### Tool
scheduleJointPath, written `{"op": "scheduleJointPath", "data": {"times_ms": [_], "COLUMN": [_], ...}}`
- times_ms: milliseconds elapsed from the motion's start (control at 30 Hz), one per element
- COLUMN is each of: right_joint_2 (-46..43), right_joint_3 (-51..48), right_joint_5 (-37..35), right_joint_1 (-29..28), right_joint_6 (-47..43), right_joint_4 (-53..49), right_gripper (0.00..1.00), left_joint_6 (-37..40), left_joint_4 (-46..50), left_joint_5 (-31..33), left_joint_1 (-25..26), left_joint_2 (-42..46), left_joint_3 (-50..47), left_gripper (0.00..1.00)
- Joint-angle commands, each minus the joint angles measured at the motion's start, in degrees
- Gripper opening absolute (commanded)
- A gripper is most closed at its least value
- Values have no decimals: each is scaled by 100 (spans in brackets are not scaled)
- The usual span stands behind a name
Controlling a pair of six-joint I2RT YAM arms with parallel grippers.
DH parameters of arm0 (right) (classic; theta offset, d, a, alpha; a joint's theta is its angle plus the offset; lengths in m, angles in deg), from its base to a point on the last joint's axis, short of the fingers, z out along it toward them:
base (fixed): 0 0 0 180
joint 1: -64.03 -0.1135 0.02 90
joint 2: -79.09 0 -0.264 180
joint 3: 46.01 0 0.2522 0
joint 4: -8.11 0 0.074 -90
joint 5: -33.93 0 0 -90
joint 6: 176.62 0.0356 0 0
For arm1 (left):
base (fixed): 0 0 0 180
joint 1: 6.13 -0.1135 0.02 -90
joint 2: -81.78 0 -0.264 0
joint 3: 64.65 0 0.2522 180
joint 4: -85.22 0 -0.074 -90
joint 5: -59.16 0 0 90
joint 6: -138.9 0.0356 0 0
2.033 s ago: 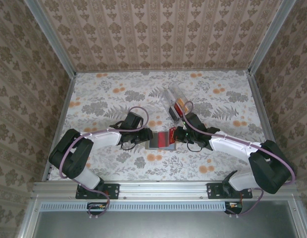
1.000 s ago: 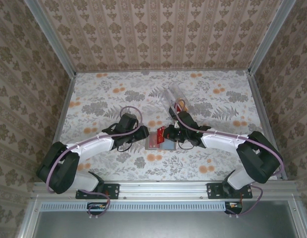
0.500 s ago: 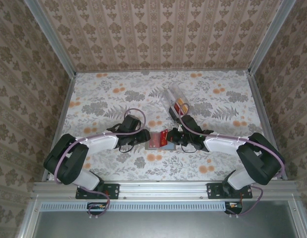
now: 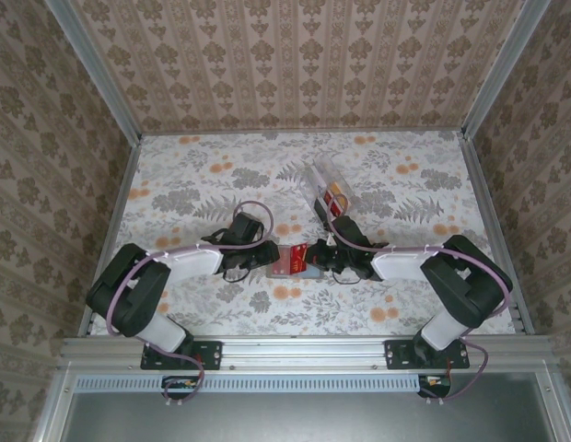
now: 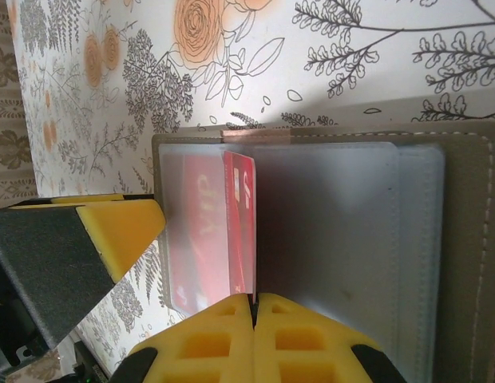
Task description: Put the credit cards into the card holder
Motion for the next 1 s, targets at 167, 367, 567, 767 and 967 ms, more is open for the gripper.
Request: {"op": "scheduleJointPath", "data": {"times_ms": [167, 367, 567, 767, 967], "right_joint_2": [184, 217, 520, 584, 244], "right_joint_3": [-275, -356, -160, -42, -197], "right_joint_5": [202, 211, 315, 356, 108], "right_joint_1": [32, -9, -115, -115, -134], "right_joint_6": [221, 460, 501, 430, 318], "right_joint_4": [165, 179, 349, 274, 33], "right_gripper": [0, 0, 0, 0, 0], "left_joint_6": [-52, -90, -96, -141, -150], "left_joint_4": [-104, -78, -94, -112, -95], "left_joint_5": [-117, -69, -71, -9, 50], "left_joint_1": [140, 156, 197, 232, 239], "left_joint_2": [-242, -241, -269, -232, -190], "left_joint_3": [51, 21, 24, -21, -33], "left_gripper": [35, 33, 32, 32, 32]}}
